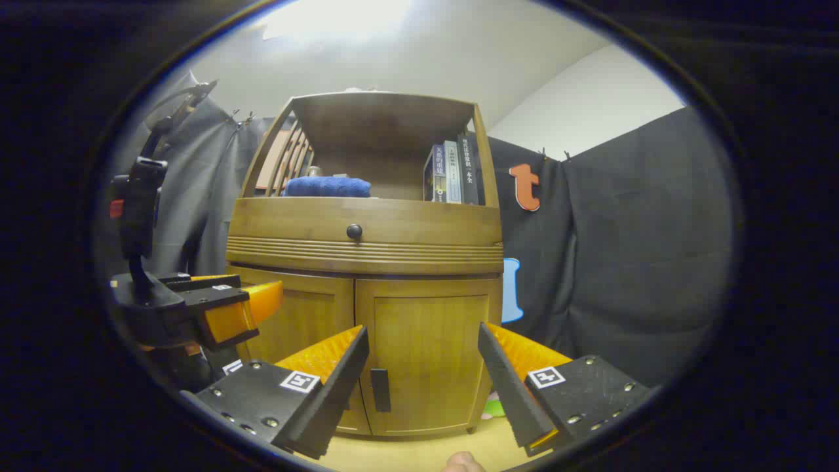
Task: Open the right door of the double-door shoe cabinet with the right hand, and open the left door with the left hand.
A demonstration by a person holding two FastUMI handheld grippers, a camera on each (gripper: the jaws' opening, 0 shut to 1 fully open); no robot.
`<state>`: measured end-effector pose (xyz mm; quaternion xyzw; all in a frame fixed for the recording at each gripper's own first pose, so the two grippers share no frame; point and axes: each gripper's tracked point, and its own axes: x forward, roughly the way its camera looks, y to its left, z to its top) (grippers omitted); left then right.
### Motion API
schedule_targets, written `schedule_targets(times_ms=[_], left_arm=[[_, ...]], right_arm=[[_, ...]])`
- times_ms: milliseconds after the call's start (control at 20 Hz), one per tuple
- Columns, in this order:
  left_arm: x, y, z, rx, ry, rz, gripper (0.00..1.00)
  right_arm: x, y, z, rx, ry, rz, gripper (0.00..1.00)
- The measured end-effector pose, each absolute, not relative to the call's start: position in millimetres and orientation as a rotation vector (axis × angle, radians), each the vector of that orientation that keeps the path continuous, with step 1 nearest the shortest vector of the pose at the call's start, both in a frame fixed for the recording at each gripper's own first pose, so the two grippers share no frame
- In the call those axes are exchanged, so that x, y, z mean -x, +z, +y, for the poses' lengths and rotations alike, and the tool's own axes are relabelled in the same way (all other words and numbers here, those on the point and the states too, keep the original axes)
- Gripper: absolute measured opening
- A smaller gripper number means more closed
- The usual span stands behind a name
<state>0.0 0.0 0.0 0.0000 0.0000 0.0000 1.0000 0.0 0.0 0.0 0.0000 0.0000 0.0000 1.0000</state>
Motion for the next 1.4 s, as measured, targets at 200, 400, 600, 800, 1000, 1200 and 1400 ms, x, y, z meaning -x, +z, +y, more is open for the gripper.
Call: schedule_targets(times_ms=[200,400,600,800,1000,1200,1400], left_arm=[[2.3,-2.8,1.2,0.009,-0.002,0.015,0.95],[3.2,-4.9,15.3,0.008,0.037,0.017,0.95],[3.7,-4.1,24.9,0.003,0.064,0.011,0.95],[2.9,-7.1,33.4,-0.003,0.077,0.019,0.95],[5.6,-7.7,45.5,-0.016,0.105,0.023,0.95],[14.4,-10.9,54.6,0.006,0.122,0.027,0.92],[24.7,-21.1,60.8,0.02,0.108,0.056,0.92]], right_arm=[[-8.7,-1.4,-2.4,-0.06,0.003,0.008,1.0],[-17.0,-6.8,-0.7,-0.087,0.011,0.015,1.0],[-21.3,-7.2,-0.2,-0.051,0.016,0.01,0.99],[-30.4,-15.0,12.3,-0.04,0.045,0.04,1.0],[-39.4,-24.2,22.6,-0.036,0.067,0.063,1.0],[-49.4,-49.3,33.8,-0.038,0.093,0.112,1.0],[-54.2,-81.3,47.8,-0.037,0.118,0.16,1.0]])
